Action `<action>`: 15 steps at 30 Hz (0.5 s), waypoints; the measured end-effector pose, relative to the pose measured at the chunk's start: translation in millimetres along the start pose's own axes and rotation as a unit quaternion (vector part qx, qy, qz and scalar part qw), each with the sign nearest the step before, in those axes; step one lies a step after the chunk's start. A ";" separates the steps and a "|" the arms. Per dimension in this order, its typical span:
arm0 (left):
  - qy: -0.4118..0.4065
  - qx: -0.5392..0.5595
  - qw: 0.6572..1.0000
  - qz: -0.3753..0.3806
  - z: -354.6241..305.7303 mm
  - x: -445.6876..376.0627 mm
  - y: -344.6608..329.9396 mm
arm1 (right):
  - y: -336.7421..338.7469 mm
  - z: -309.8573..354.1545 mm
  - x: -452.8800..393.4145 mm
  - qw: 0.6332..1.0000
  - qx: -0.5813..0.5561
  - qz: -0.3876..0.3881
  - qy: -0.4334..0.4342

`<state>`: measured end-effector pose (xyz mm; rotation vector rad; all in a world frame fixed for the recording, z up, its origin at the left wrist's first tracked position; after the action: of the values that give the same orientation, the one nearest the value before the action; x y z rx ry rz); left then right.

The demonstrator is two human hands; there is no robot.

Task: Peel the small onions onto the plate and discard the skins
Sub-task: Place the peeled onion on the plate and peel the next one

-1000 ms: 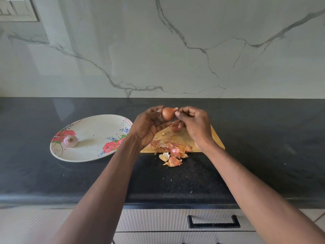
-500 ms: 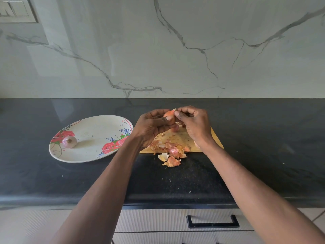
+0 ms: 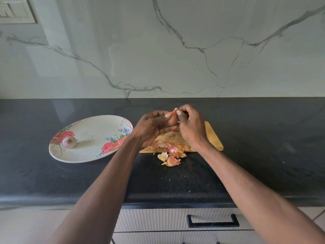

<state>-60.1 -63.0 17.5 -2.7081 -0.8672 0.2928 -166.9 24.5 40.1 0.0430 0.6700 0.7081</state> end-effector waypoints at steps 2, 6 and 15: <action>0.015 0.008 1.000 0.001 1.3 0.0 -0.1 | -0.1 0.8 0.6 1.000 -0.004 0.001 -0.010; 0.026 0.024 0.999 0.000 -0.2 0.5 -0.5 | -1.0 1.2 1.5 0.999 -0.012 0.007 -0.036; 0.026 0.080 0.996 0.004 -3.7 2.5 3.8 | -5.5 2.3 1.5 0.979 -0.169 0.058 -0.098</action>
<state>-55.1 -65.3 19.5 -2.5594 -0.7841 0.2801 -161.5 21.6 39.8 -0.1595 0.3538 0.9097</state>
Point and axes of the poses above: each hand's wrist, its own x-axis away from the middle knuckle, its own y-axis out of the back of the hand, z = x × y, the point moved 6 cm from there along -x, towards the middle knuckle, and after that the axes turned 5 degrees about -x, right-handed, at the moved point
